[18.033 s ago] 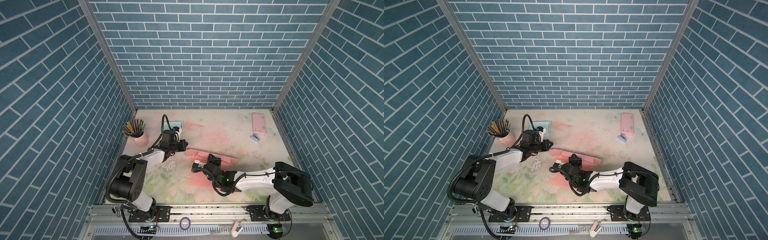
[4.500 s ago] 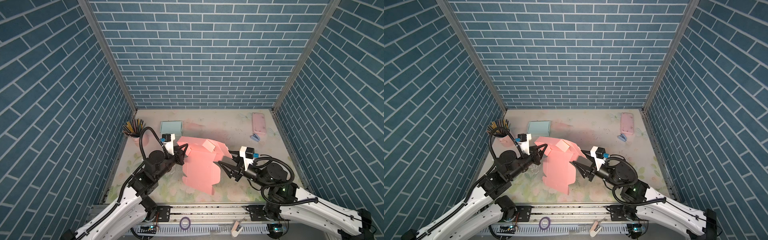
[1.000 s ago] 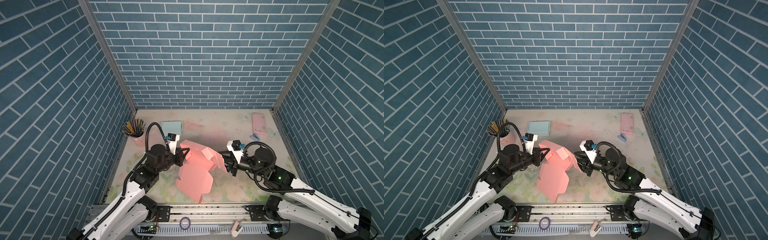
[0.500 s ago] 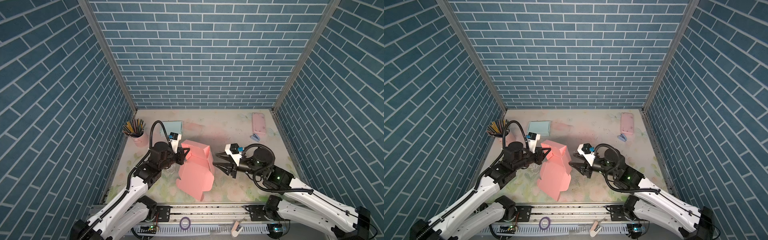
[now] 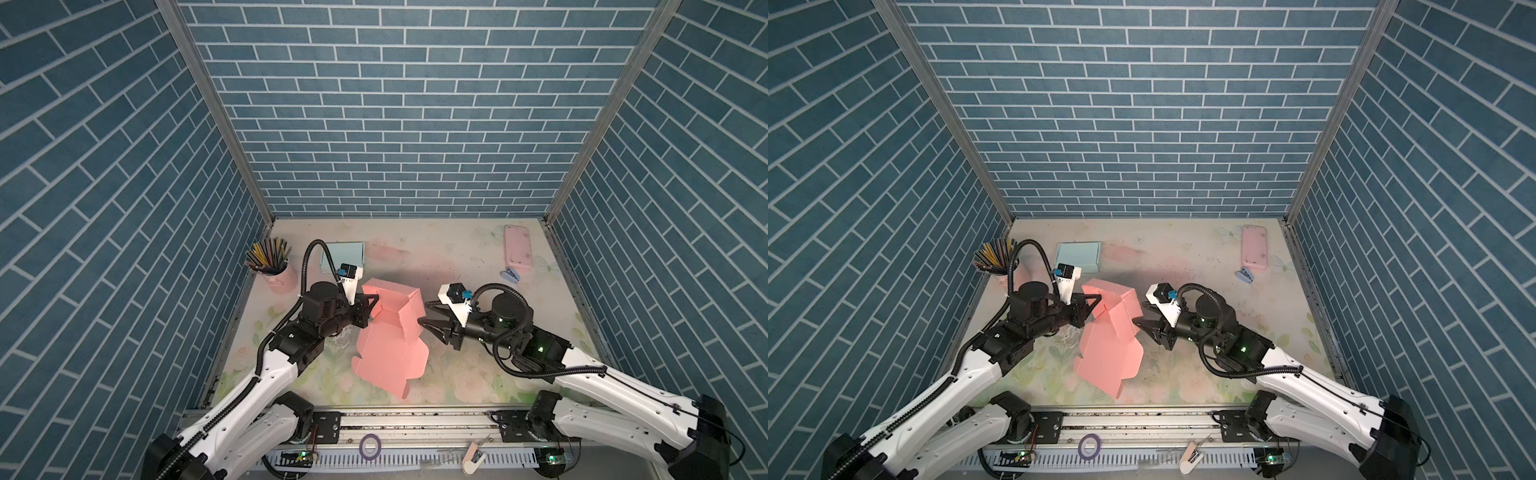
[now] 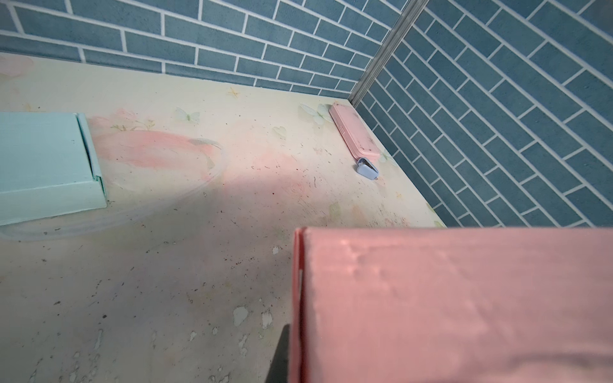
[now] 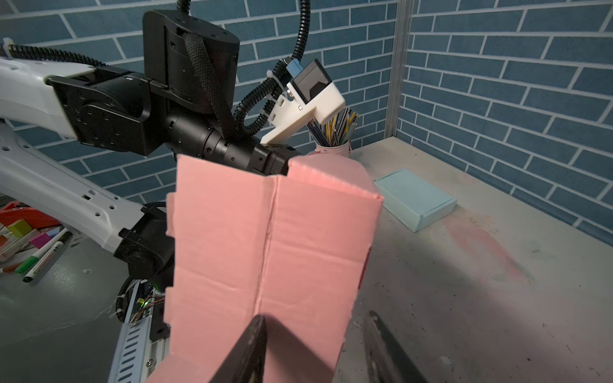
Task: Fold the paper box
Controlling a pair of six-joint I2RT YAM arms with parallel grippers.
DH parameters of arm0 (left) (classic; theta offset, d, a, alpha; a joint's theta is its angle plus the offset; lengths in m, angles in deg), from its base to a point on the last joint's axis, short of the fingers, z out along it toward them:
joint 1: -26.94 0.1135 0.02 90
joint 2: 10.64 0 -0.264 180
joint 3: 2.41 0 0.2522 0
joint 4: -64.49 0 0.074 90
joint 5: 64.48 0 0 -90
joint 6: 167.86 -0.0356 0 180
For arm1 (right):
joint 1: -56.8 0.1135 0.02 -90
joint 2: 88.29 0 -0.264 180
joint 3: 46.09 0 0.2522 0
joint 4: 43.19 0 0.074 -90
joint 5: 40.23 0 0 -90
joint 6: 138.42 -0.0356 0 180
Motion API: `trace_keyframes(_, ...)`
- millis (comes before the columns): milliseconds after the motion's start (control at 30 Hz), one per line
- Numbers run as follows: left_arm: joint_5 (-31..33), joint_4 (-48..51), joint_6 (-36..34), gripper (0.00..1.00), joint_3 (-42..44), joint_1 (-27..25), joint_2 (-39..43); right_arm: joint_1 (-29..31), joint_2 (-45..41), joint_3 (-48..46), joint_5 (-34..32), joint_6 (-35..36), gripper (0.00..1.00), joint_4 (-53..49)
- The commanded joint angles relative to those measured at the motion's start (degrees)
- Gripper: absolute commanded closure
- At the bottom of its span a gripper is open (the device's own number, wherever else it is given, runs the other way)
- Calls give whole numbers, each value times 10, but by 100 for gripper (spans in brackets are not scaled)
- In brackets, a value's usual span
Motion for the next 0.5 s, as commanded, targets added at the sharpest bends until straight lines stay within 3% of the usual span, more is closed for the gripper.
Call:
trace_keyframes(0,31,7,-13,97,-10,0,2,12,31,26,-49,8,51,12)
trace_keyframes(467,134,23,-28,99,11,0,6,67,103,68,-194,-5,44,10)
